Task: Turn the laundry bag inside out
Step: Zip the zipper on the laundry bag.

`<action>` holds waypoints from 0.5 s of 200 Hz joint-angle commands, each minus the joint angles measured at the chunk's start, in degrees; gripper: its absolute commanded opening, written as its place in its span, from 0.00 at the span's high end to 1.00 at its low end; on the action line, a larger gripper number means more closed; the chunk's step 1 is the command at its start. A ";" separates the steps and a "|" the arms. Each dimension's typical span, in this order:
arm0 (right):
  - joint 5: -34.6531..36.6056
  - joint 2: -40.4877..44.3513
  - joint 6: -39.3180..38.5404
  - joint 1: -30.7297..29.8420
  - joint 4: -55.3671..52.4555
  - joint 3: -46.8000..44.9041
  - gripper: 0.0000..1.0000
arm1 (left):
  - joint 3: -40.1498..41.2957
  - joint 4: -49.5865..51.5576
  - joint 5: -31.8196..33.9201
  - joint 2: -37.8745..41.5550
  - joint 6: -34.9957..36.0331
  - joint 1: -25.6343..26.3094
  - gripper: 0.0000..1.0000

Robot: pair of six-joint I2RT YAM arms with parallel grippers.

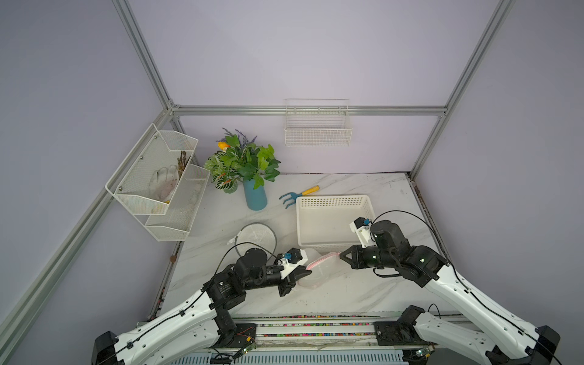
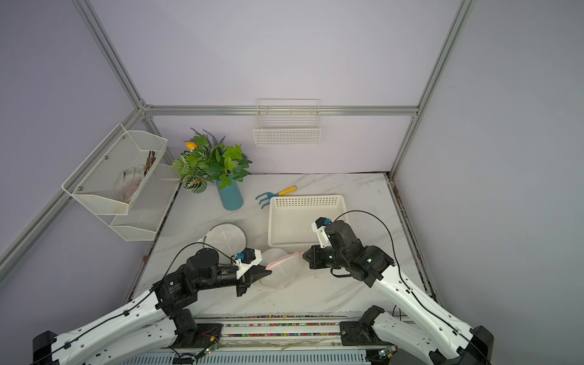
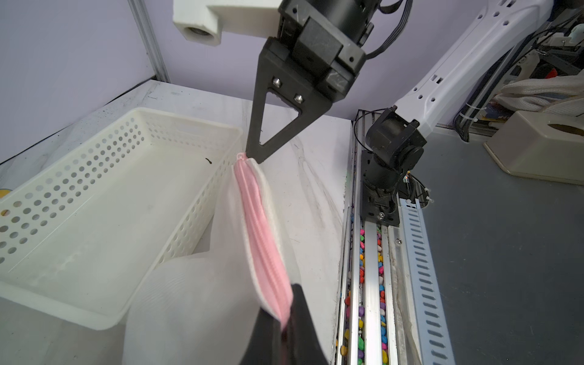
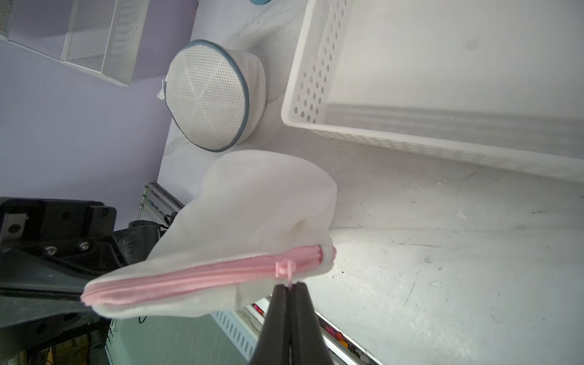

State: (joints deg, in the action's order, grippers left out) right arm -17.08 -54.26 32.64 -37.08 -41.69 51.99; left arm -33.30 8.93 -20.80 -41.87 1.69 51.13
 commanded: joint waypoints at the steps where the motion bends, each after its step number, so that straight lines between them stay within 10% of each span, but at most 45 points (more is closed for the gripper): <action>1: 0.98 0.08 0.38 0.96 -0.94 -1.35 1.00 | 0.92 -8.39 1.25 3.13 -2.29 0.11 1.00; 100: -4.33 -3.05 -0.91 1.28 -0.61 -1.84 1.00 | 3.78 -10.98 2.70 4.60 -7.08 0.06 1.00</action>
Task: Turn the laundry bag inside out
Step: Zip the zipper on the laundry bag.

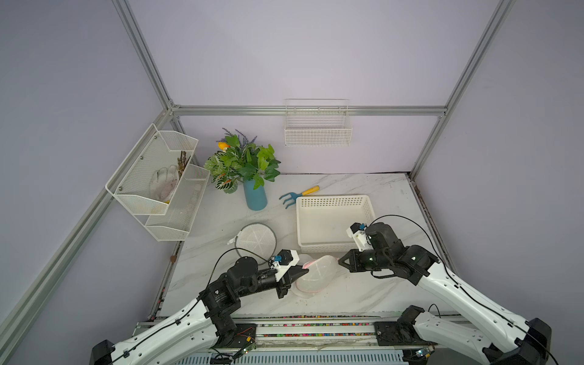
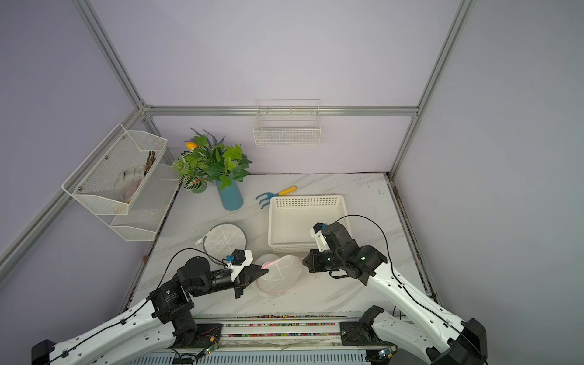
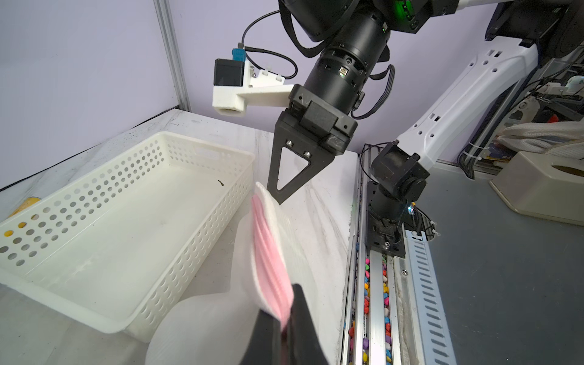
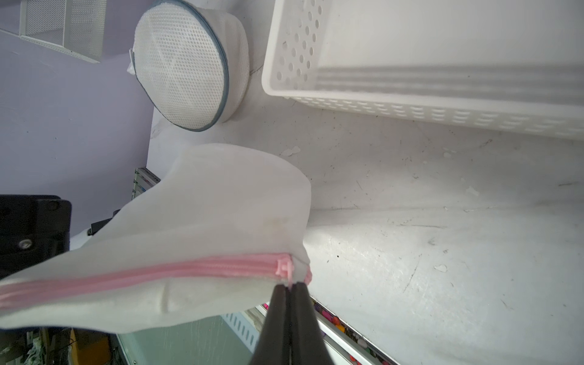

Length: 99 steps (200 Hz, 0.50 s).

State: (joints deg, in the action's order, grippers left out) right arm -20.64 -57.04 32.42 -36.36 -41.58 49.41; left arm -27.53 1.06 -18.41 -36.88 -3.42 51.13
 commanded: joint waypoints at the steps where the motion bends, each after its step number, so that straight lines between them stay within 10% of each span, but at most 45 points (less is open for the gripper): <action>1: -0.83 -0.23 -0.70 0.53 -0.71 0.85 1.00 | -2.09 -2.92 0.22 -0.47 -2.13 0.08 1.00; 10: -0.80 0.06 -0.66 0.50 -0.68 1.65 1.00 | -2.18 -1.49 -0.64 -0.90 -3.73 0.11 1.00; 46: 3.14 1.95 0.01 0.80 -0.69 3.56 0.45 | 1.26 -2.49 -7.94 -0.41 -16.17 -1.08 1.00; 99: 5.70 3.03 -0.26 2.12 -0.92 3.33 0.33 | 10.12 -27.27 -16.14 -3.15 -32.92 -3.12 1.00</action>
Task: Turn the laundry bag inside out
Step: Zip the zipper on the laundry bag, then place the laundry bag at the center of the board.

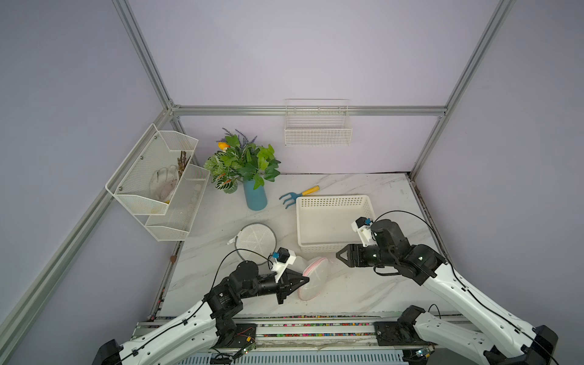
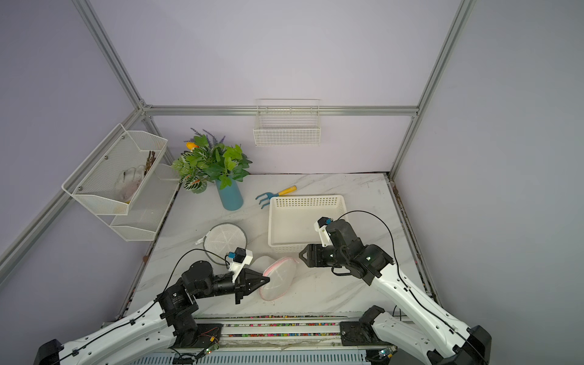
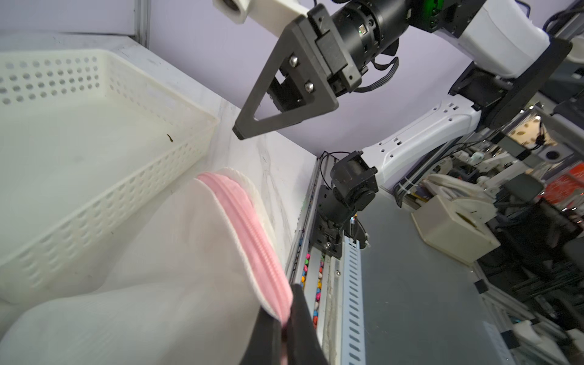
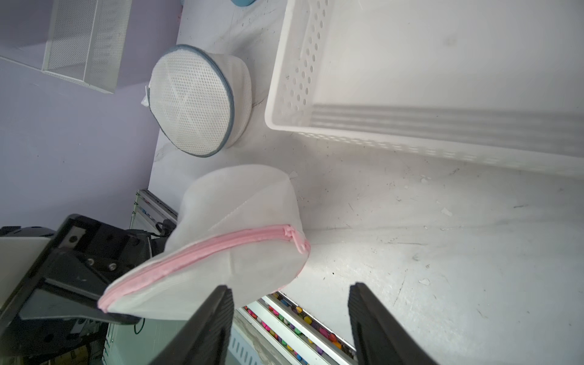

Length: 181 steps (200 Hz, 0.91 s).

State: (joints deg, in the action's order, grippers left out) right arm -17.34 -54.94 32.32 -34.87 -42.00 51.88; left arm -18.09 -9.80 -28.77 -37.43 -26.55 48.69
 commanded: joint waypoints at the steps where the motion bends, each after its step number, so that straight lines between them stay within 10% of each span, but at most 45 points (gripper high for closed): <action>1: 2.45 1.00 -0.15 0.66 -0.48 0.86 0.32 | 0.64 -16.84 -5.91 -2.98 -9.95 -0.69 1.00; 73: 7.04 3.05 -0.41 4.34 -2.37 1.69 0.30 | -1.82 -45.22 -14.19 -28.88 -24.78 -1.28 1.00; 134: 8.16 4.15 0.01 4.70 -2.64 0.97 0.29 | -0.60 -1.88 0.92 -19.18 -19.77 -8.95 1.00; 181: 8.79 4.49 0.21 4.99 -2.71 0.49 0.29 | -3.90 14.35 12.00 -17.33 -13.94 -9.12 0.52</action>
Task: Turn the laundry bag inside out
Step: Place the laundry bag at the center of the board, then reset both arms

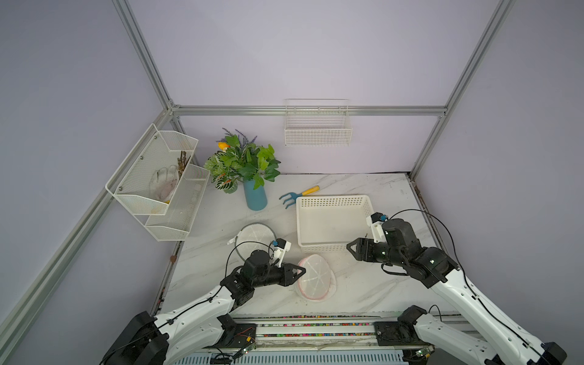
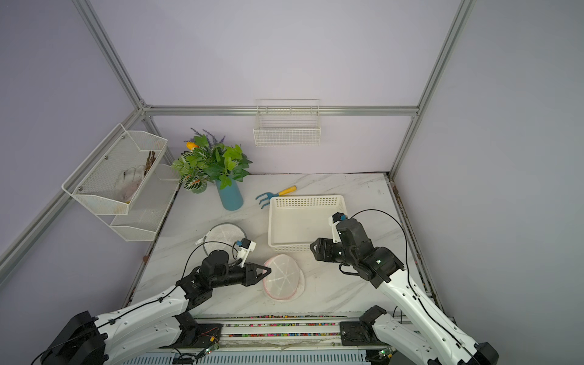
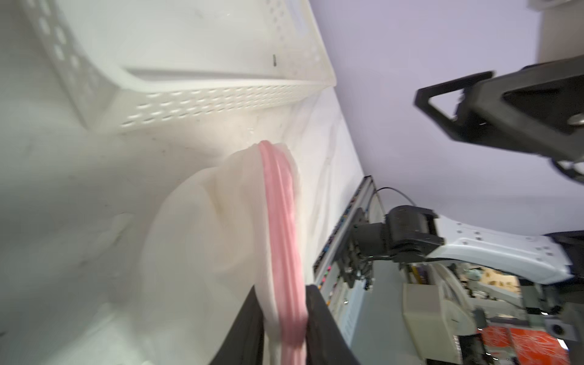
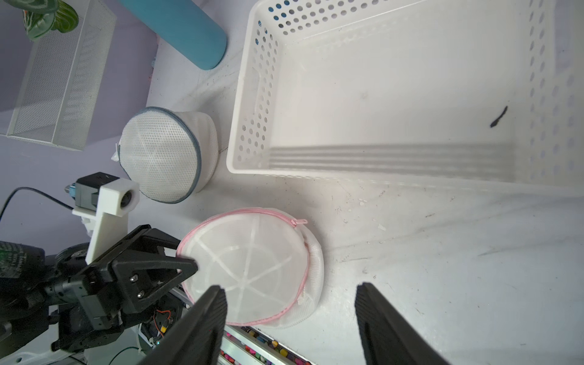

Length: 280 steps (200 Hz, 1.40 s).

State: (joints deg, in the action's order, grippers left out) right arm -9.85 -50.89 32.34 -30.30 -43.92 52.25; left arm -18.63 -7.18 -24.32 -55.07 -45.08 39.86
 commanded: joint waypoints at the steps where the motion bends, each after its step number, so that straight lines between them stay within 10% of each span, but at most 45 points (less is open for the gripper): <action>1: 1.30 0.44 0.18 0.46 -0.80 0.13 0.29 | -3.52 12.09 7.76 0.31 4.80 -0.30 0.51; 54: 4.77 1.18 -0.39 0.73 -2.13 0.83 0.29 | -12.61 27.14 19.67 9.64 11.88 -0.30 0.00; 91: 14.37 3.80 0.23 2.34 -1.74 1.02 0.23 | -23.48 45.96 45.71 14.34 16.31 -0.30 0.00; 121: 30.92 6.39 -1.55 5.36 4.94 -3.48 0.17 | -24.50 41.55 60.34 15.65 27.58 -4.07 0.00; 160: 44.74 11.93 -13.31 8.97 40.08 -25.52 0.16 | -17.27 20.73 59.07 16.55 42.24 -16.63 0.00; 195: 44.65 6.46 -30.62 10.85 79.52 -44.39 0.16 | -10.57 10.22 51.21 15.47 41.15 -28.11 0.00; 280: 26.63 -16.09 -33.82 21.77 102.48 -45.30 0.15 | 5.04 -25.80 35.89 -2.01 40.09 -39.86 0.00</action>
State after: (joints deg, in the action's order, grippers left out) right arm 23.46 -62.17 1.37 -10.59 45.82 5.48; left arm -16.12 -15.55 16.97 -53.45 -4.91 1.13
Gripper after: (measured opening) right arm 0.854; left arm 0.999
